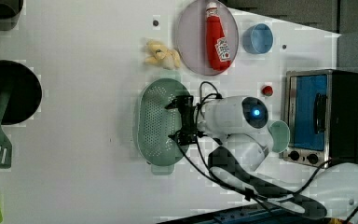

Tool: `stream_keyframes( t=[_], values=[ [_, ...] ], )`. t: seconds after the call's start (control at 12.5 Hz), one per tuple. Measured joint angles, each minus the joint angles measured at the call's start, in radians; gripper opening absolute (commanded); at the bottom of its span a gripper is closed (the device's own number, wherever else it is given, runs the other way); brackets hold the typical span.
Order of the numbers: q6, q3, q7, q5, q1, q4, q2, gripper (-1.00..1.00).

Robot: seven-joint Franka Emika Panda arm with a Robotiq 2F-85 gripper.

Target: Drag strainer left to right.

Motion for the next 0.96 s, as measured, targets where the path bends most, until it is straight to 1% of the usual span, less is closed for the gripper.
stream_keyframes(
  t=[0.08,0.24,0.56,0.72,0.8,0.96],
  values=[
    [0.005,-0.007,-0.002,0.018,-0.011,-0.016,-0.022,1.00],
    [0.016,-0.019,-0.024,0.019,-0.035,-0.041,-0.052,1.00],
    [0.022,-0.069,-0.078,0.024,-0.075,-0.127,-0.107,1.00],
    [0.030,-0.067,-0.112,-0.013,-0.123,-0.141,-0.102,1.00],
    [0.029,-0.072,-0.143,-0.012,-0.138,-0.145,-0.102,1.00],
    [0.023,-0.110,-0.183,-0.006,-0.141,-0.145,-0.109,1.00]
  ],
)
